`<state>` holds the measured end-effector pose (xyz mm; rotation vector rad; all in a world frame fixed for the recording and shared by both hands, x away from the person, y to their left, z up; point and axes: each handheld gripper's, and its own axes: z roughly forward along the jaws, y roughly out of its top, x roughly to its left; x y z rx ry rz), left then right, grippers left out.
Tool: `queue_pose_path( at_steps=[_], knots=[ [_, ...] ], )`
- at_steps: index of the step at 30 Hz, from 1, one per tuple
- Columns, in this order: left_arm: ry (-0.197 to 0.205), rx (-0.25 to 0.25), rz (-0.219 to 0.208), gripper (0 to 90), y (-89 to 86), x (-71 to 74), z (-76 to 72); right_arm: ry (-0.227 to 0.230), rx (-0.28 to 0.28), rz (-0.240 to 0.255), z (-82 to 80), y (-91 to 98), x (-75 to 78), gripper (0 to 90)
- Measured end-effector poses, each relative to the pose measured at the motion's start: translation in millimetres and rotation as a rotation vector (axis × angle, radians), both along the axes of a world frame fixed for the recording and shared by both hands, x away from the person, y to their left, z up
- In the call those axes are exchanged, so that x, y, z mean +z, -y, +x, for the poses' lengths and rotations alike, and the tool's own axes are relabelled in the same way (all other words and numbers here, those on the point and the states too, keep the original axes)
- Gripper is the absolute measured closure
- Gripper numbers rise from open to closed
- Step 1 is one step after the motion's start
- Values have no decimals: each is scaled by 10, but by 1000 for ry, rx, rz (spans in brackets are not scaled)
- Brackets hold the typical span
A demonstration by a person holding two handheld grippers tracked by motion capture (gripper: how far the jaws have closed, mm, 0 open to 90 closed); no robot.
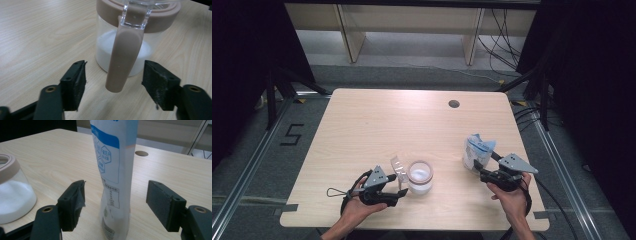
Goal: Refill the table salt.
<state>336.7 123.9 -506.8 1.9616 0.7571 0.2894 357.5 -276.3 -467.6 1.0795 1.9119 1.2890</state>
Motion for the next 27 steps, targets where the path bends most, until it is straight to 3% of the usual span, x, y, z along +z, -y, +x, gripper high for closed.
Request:
queue_pose_path(
  at_steps=[8, 10, 27],
  knots=[
    [8, 4, 12, 407, 10, 16, 5, -1, -1, 0, 2, 4, -1, 325],
    [15, -8, 15, 453, 14, 14, 7, -7, 4, 7, 3, -1, -4, 329],
    [13, -5, 4, 454, -2, 16, 3, -21, -7, 9, 5, -2, -12, 329]
  ],
)
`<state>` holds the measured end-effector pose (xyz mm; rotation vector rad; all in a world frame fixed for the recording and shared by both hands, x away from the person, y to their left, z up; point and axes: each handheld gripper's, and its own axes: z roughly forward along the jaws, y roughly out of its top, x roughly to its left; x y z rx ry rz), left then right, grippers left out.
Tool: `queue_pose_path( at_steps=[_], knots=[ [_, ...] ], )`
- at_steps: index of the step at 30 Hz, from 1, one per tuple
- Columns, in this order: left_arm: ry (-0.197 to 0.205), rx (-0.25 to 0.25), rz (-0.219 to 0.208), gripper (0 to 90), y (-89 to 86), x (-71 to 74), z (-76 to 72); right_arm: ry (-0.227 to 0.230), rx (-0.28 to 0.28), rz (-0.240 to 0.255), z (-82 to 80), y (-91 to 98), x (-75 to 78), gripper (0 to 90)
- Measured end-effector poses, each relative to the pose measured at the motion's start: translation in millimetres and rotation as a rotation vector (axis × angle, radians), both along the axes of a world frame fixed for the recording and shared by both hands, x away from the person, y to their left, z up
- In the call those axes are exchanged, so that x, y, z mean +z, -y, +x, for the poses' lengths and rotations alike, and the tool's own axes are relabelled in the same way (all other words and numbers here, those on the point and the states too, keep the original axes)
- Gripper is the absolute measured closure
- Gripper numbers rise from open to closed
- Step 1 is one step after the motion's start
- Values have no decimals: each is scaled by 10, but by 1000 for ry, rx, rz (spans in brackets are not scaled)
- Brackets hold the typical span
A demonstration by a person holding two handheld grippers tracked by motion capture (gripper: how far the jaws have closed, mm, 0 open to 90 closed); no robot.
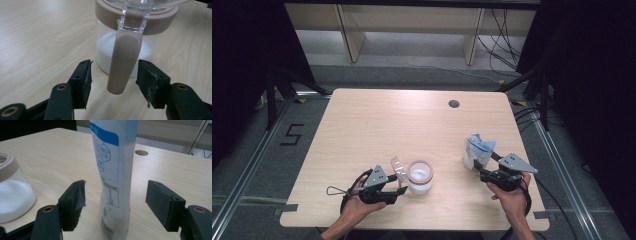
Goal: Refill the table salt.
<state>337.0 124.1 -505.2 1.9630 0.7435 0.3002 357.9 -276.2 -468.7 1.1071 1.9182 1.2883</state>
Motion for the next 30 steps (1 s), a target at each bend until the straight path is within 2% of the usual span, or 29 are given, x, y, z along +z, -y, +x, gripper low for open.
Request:
queue_pose_path(
  at_steps=[3, 5, 6, 7, 8, 9, 10, 12, 13, 14, 15, 16, 17, 18, 20, 21, 22, 23, 24, 25, 26, 27, 29, 30],
  knots=[
    [-7, 3, 3, 446, -6, 8, -4, -2, 0, 2, -2, 0, 1, 329],
    [7, -5, -6, 436, -14, -1, 5, -2, -2, 4, -5, 4, 2, 329],
    [0, -6, 11, 435, -29, 11, -3, 2, 7, 12, 1, 5, -3, 329],
    [0, -5, -1, 434, -31, 7, -11, -6, 3, 10, -10, 13, 4, 329],
    [2, -5, 14, 433, -50, 13, -17, -8, 4, 5, -11, 23, 6, 329],
    [-11, 2, 9, 430, -64, 18, -36, 0, 4, 2, -4, 29, 5, 329],
    [-8, -3, -1, 421, -77, 15, -37, -4, 4, 8, -5, 30, 8, 328],
    [-21, 5, 12, 410, -128, 24, -58, 11, 3, 6, -3, 32, 2, 328],
    [-20, -2, -2, 403, -135, 22, -65, 7, 3, 9, -6, 34, 1, 327],
    [-17, -5, 10, 401, -153, 30, -70, 11, 2, 7, -1, 39, -1, 327],
    [-16, -2, 0, 396, -157, 26, -74, 13, 5, 14, 0, 37, -8, 326],
    [-26, -6, 13, 386, -168, 38, -76, -4, 5, 23, -10, 32, -7, 324],
    [-36, 4, 5, 376, -169, 37, -84, -18, 1, 35, -26, 26, -5, 322],
    [-30, -2, 9, 375, -178, 39, -82, -8, 12, 33, -24, 38, -13, 321],
    [-34, -12, 11, 341, -199, 39, -79, -47, 15, 46, -75, 46, -11, 304],
    [-39, -3, 8, 330, -206, 42, -88, -34, 21, 22, -73, 65, -8, 300],
    [-39, -3, 8, 327, -206, 42, -88, -34, 21, 22, -73, 65, -8, 300],
    [-43, 13, 0, 327, -207, 40, -97, -42, 6, 46, -93, 48, -15, 298],
    [-38, 8, 11, 318, -219, 52, -97, -31, 19, 41, -92, 51, -18, 293],
    [-46, 5, 7, 303, -227, 54, -98, -41, 24, 60, -103, 39, -26, 284],
    [-55, 9, -8, 291, -227, 51, -112, -52, 21, 56, -127, 46, -34, 269],
    [-42, 7, 2, 289, -237, 53, -114, -71, 11, 71, -157, 38, -31, 268],
    [-46, 1, 1, 276, -248, 55, -114, -63, 11, 54, -177, 57, -32, 254],
    [-46, -5, 9, 271, -256, 60, -112, -87, 17, 58, -199, 63, -24, 252]
  ],
)
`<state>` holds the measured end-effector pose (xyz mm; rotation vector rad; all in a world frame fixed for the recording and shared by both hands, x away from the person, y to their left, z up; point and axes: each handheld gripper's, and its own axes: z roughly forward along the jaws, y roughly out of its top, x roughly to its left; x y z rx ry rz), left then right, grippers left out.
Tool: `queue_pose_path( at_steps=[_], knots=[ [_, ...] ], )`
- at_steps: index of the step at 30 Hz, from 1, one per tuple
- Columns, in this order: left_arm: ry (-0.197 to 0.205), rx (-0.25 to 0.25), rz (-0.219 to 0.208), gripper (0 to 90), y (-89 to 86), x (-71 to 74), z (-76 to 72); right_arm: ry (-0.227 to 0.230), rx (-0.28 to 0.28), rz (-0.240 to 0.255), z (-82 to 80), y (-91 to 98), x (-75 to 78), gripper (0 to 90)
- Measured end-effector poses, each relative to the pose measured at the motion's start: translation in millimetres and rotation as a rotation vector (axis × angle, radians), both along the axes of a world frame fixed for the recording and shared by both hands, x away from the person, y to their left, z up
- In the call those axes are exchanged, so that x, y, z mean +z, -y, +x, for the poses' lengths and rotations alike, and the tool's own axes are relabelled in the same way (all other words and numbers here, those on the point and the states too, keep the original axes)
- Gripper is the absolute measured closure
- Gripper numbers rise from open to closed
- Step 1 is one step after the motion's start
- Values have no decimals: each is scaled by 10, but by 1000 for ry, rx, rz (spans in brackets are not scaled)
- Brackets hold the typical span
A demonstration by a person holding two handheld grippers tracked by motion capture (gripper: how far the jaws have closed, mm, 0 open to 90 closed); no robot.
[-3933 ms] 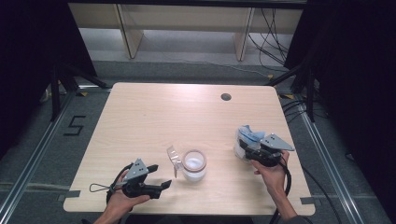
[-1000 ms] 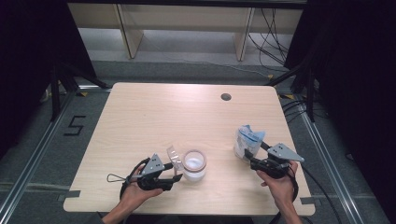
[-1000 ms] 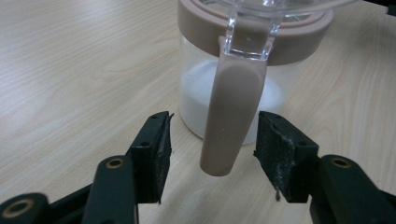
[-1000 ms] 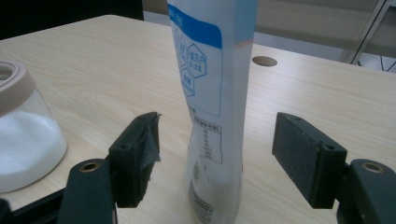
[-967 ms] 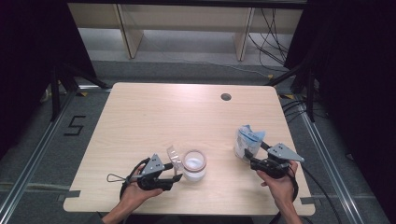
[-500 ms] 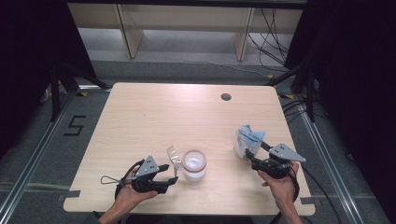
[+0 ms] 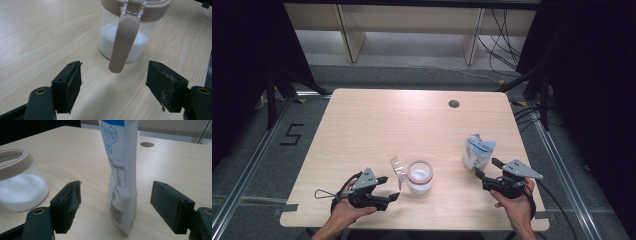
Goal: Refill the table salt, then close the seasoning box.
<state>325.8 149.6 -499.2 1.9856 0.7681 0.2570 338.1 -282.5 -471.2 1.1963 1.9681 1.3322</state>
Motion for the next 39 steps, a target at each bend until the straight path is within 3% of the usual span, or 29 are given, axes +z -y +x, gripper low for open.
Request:
queue_pose_path(
  at_steps=[7, 8, 10, 13, 15, 18, 19, 22, 39],
  knots=[
    [-20, -5, -4, 235, 2, -1, -20, 19, 21, -13, -59, 26, -21, 240],
    [-11, -11, 0, 235, -3, -5, -18, -3, 17, -26, -81, 29, -9, 239],
    [-14, 12, -8, 230, 10, -7, -37, 15, 26, -24, -96, 31, -17, 238],
    [-1, 0, 4, 229, 16, 0, -31, 11, 31, -27, -113, 41, -21, 238],
    [-16, -13, 33, 226, -2, 5, -23, 13, 22, -35, -125, 58, -21, 237],
    [-22, -6, 14, 225, 0, -2, -41, 1, 18, -31, -136, 57, -19, 236],
    [-7, -8, 7, 225, -7, -7, -34, 3, 33, -36, -135, 51, -18, 237],
    [-27, 3, 7, 225, -3, 2, -41, 0, 40, -42, -138, 38, -26, 237],
    [-4, 14, -5, 212, -46, -2, -54, -11, 44, -39, -243, 43, -2, 224]
  ],
)
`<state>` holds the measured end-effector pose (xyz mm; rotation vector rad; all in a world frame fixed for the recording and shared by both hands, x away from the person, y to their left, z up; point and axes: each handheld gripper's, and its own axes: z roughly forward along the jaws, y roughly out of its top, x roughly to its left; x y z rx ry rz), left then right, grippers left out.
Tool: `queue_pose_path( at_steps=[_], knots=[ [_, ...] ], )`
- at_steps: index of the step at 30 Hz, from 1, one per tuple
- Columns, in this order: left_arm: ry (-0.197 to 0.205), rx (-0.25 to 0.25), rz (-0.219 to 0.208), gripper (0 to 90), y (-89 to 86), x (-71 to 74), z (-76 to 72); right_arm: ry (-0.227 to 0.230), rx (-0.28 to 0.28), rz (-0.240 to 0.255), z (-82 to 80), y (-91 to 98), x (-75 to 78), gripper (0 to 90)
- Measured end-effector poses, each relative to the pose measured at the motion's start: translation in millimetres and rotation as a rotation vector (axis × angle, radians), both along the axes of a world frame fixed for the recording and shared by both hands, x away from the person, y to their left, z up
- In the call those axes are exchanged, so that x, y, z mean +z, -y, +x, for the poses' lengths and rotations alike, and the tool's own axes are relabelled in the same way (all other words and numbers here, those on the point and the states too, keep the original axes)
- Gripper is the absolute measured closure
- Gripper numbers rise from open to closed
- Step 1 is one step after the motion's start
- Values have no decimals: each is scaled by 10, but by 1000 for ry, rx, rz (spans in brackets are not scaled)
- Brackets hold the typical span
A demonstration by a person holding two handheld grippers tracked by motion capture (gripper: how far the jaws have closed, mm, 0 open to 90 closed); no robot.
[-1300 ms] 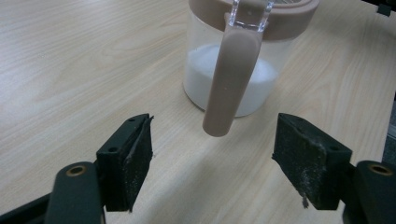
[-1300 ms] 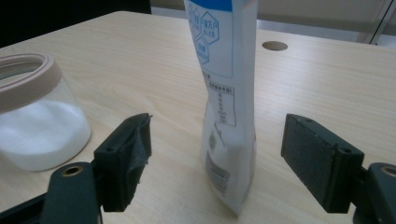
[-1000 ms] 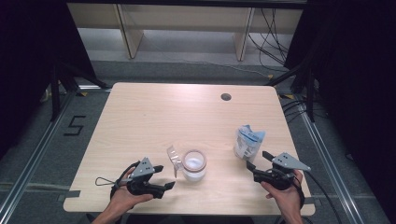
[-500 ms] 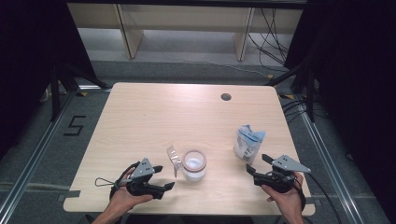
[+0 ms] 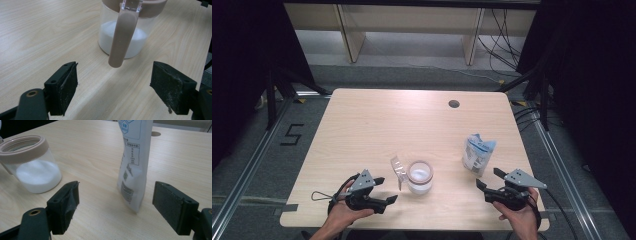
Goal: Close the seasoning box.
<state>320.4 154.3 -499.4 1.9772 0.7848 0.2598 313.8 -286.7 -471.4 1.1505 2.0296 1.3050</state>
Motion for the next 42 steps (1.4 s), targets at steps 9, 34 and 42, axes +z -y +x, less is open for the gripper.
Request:
queue_pose_path(
  at_steps=[9, 34, 42],
  knots=[
    [-2, -8, 12, 210, -25, 10, -5, -21, 5, 9, -51, -10, 1, 221],
    [39, 11, -55, 297, -25, 164, -48, -38, 4, 19, -153, 8, -36, 221],
    [99, -6, -53, 532, 2, 298, -56, -51, -9, 14, -220, 42, -48, 225]
  ],
)
